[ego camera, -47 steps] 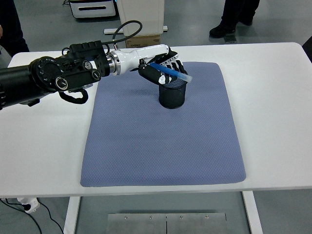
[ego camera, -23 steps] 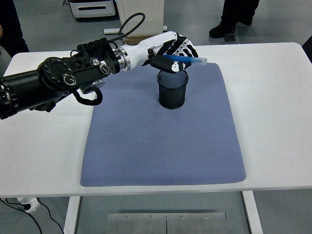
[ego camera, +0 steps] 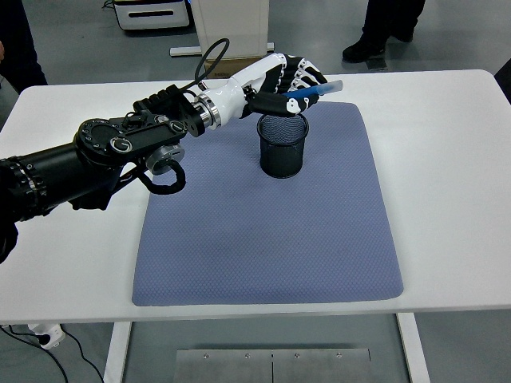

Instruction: Left hand places marker in pen holder

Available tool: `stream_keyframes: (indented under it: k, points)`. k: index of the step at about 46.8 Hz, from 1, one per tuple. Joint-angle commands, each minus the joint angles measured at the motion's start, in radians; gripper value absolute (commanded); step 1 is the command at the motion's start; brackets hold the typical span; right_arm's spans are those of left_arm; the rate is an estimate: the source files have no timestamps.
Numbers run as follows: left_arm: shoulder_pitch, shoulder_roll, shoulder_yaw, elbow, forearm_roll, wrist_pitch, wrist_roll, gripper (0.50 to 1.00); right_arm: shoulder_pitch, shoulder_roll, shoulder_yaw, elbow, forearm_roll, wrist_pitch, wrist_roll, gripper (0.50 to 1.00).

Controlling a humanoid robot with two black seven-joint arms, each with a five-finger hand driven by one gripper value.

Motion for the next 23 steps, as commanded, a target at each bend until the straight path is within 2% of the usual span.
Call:
stream_keyframes:
  k: [1, 11, 23]
  points:
    - [0.021, -0.001, -0.029, 0.012, 0.000, -0.001, -0.001, 0.500, 0.000, 0.000, 0.000, 0.000, 0.000, -0.001, 0.000, 1.000]
    - [0.052, -0.018, -0.071, 0.015, -0.051, -0.001, -0.027, 0.500, 0.000, 0.000, 0.000, 0.000, 0.000, 0.001, 0.000, 1.000]
    - [0.081, -0.054, -0.099, 0.015, -0.148, 0.002, -0.029, 0.508, 0.000, 0.000, 0.000, 0.000, -0.001, 0.001, 0.000, 1.000]
